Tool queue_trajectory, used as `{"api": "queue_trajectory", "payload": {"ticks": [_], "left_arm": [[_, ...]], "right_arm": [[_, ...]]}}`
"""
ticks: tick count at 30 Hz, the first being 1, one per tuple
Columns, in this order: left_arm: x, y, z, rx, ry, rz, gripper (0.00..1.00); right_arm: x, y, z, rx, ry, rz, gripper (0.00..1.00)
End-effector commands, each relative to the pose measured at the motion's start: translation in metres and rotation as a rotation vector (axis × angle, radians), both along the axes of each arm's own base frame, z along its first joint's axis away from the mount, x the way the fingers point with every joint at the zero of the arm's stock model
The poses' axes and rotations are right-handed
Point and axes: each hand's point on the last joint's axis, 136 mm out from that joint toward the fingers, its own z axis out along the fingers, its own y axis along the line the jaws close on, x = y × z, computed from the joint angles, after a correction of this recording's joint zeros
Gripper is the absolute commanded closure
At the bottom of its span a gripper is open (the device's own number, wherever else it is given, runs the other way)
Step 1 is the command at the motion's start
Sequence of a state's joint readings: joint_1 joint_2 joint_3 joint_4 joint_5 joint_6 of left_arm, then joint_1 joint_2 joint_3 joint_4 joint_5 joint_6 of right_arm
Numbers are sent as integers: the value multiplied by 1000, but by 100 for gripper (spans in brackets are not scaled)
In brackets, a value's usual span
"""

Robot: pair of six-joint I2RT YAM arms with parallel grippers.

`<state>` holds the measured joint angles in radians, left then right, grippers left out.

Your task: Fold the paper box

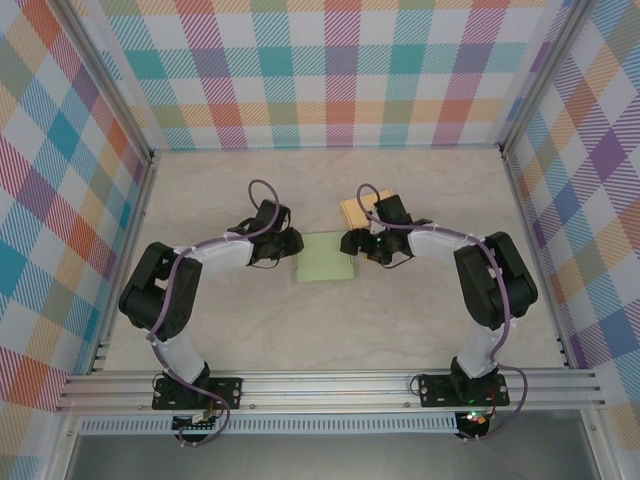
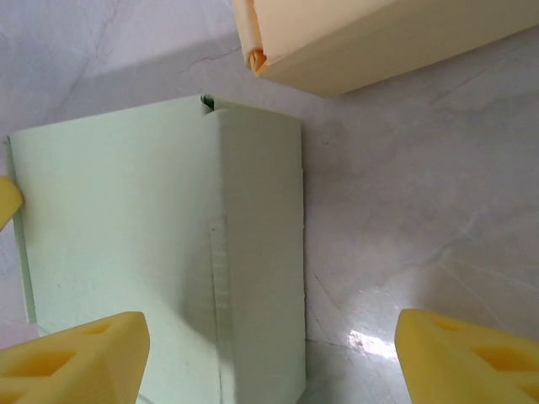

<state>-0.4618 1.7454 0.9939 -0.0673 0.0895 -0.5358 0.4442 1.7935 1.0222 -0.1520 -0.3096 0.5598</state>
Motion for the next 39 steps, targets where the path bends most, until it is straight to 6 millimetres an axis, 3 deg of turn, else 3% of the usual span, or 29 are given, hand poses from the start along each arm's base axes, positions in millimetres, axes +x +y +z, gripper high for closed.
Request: {"api": "queue_trajectory", "payload": {"ticks": [1, 6, 22, 29, 34, 39], "left_arm": [[-11, 14, -19, -7, 66, 17, 83], [-9, 19, -21, -18, 86, 16, 100], [2, 27, -26, -103, 132, -17, 100], [4, 25, -22, -112, 125, -28, 100], [5, 27, -6, -117, 82, -25, 100], [7, 27, 28, -132, -1, -33, 80]], "right_arm": [[-1, 8, -1, 70, 13, 8, 23], [-4, 16, -4, 140, 36, 16, 24], [0, 43, 2, 338, 65, 54, 27], [3, 52, 10, 409, 67, 67, 42], [3, 53, 20, 451, 86, 59, 52], [2, 47, 29, 507, 129, 28, 59]]}}
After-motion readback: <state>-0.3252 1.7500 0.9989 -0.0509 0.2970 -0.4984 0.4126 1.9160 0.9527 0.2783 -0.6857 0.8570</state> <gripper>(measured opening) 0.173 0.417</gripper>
